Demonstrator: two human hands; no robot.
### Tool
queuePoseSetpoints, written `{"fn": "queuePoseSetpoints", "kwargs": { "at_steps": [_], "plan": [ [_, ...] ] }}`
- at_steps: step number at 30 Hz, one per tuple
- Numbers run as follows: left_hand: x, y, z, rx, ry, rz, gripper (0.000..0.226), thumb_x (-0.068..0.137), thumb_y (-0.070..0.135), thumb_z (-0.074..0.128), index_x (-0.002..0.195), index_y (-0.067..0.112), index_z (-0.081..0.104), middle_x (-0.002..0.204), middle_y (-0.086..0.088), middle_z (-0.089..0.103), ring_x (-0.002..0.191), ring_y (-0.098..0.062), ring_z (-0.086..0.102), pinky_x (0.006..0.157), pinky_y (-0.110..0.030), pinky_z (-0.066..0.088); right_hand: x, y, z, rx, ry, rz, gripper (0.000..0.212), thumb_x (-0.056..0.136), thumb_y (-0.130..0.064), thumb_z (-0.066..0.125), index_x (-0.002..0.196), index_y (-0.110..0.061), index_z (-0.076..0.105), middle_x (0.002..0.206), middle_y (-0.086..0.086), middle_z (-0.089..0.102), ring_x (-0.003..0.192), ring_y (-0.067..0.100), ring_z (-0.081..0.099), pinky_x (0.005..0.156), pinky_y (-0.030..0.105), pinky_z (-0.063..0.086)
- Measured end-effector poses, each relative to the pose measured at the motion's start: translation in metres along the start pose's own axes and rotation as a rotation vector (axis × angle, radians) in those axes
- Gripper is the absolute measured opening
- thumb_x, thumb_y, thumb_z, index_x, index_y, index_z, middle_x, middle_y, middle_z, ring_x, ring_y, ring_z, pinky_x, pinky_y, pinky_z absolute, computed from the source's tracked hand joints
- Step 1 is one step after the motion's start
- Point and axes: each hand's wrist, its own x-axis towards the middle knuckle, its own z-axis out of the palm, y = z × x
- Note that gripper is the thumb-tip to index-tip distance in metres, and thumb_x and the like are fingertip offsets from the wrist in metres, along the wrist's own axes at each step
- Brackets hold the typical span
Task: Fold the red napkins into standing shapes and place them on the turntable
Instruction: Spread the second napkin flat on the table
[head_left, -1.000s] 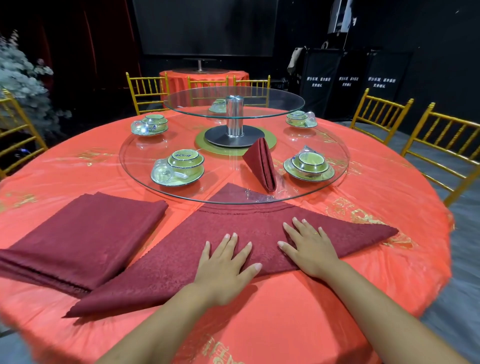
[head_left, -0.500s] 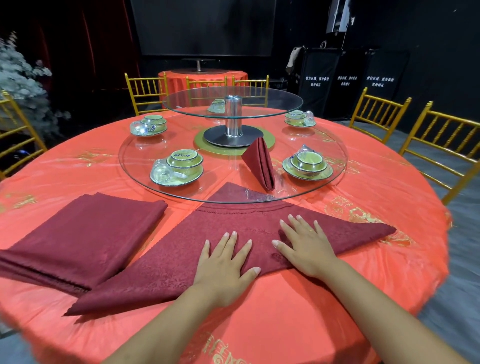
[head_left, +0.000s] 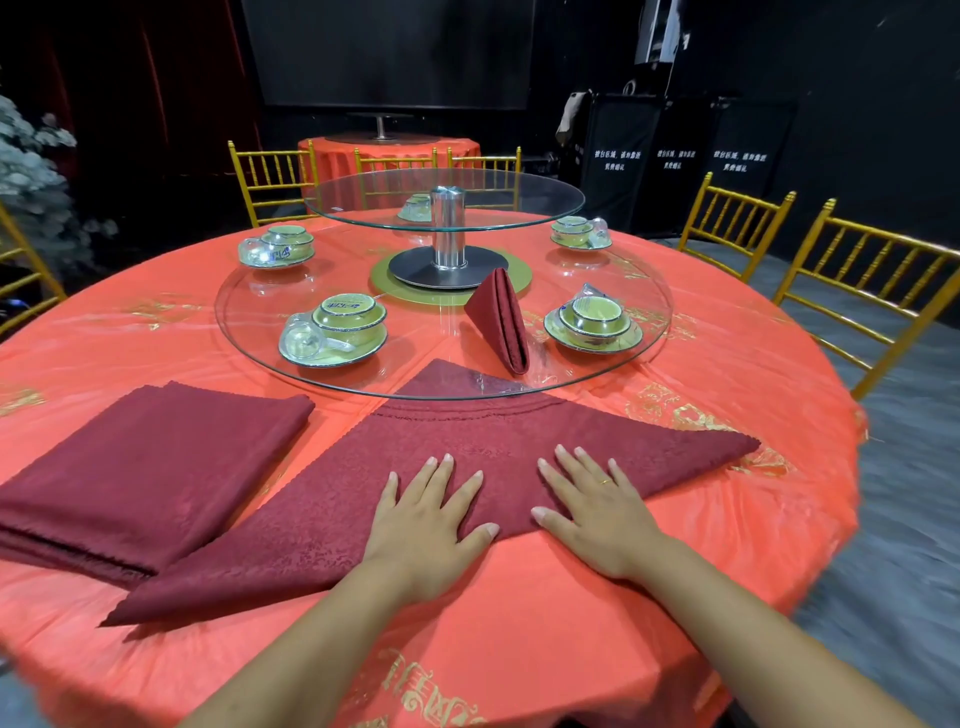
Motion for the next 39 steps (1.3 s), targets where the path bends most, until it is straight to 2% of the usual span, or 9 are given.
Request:
{"fn": "queuePoseSetpoints", "kwargs": {
  "at_steps": [8, 14, 18, 24, 30, 34, 39],
  "plan": [
    [0.001, -0.002, 0.003, -0.013, 0.005, 0.003, 0.078, 0.077, 0.076, -0.002, 0.149, 0.046, -0.004, 0.161, 0.004, -0.011, 0.146, -0.013, -0.016, 0.117, -0.048, -0.011, -0.007, 0.110, -0.011, -0.029, -0.051, 0.300, 0.071, 0.089, -0.070, 0.018, 0.150, -0.037, 0.003, 0.160, -0.002, -0.004, 0.147, 0.018, -0.006, 0.117, 0.044, -0.002],
    [0.001, -0.002, 0.005, -0.014, 0.014, 0.001, 0.079, 0.075, 0.077, -0.005, 0.148, 0.047, -0.005, 0.160, 0.004, -0.011, 0.146, -0.012, -0.017, 0.116, -0.048, -0.011, -0.005, 0.119, -0.018, -0.035, -0.044, 0.373, 0.071, 0.092, -0.066, 0.019, 0.152, -0.029, 0.008, 0.161, 0.002, 0.000, 0.147, 0.021, -0.004, 0.117, 0.045, -0.001],
    [0.001, -0.002, 0.004, -0.014, 0.020, 0.004, 0.079, 0.075, 0.076, -0.005, 0.148, 0.046, -0.004, 0.161, 0.004, -0.011, 0.146, -0.013, -0.016, 0.116, -0.048, -0.010, -0.001, 0.064, -0.023, 0.010, 0.094, 0.234, 0.069, 0.095, -0.059, 0.025, 0.152, -0.020, 0.015, 0.160, 0.003, 0.004, 0.147, 0.018, -0.003, 0.117, 0.043, -0.004],
    [0.001, -0.001, 0.004, -0.005, 0.021, 0.002, 0.077, 0.078, 0.076, 0.000, 0.149, 0.045, -0.003, 0.161, 0.004, -0.011, 0.146, -0.012, -0.016, 0.116, -0.048, -0.010, 0.005, -0.033, -0.016, 0.095, 0.118, -0.061, 0.068, 0.096, -0.054, 0.032, 0.152, -0.018, 0.015, 0.160, -0.001, 0.002, 0.147, 0.014, -0.005, 0.117, 0.036, -0.006],
    [0.001, -0.002, 0.004, -0.007, 0.021, 0.007, 0.071, 0.084, 0.072, 0.006, 0.149, 0.045, -0.002, 0.161, 0.005, -0.011, 0.146, -0.011, -0.016, 0.116, -0.048, -0.010, 0.009, -0.052, 0.002, 0.126, -0.010, -0.045, 0.066, 0.097, -0.055, 0.023, 0.152, -0.022, 0.006, 0.160, -0.003, -0.007, 0.145, 0.010, -0.012, 0.117, 0.034, -0.009],
    [-0.001, -0.006, 0.000, 0.005, -0.007, 0.046, 0.080, 0.077, 0.078, -0.001, 0.149, 0.044, -0.005, 0.159, 0.003, -0.016, 0.144, -0.011, -0.021, 0.115, -0.049, -0.015, 0.010, -0.050, 0.005, 0.113, -0.003, -0.051, 0.067, 0.096, -0.057, 0.022, 0.152, -0.024, 0.005, 0.160, -0.005, -0.007, 0.145, 0.010, -0.011, 0.116, 0.034, -0.010],
    [-0.019, -0.040, -0.005, 0.031, -0.021, 0.121, 0.081, 0.067, 0.085, -0.009, 0.139, 0.049, -0.021, 0.158, 0.003, -0.019, 0.143, -0.010, -0.023, 0.115, -0.045, -0.014, 0.010, -0.049, 0.005, 0.110, -0.006, -0.049, 0.067, 0.096, -0.057, 0.022, 0.152, -0.024, 0.005, 0.160, -0.005, -0.007, 0.146, 0.011, -0.011, 0.116, 0.034, -0.009]
  ]
}}
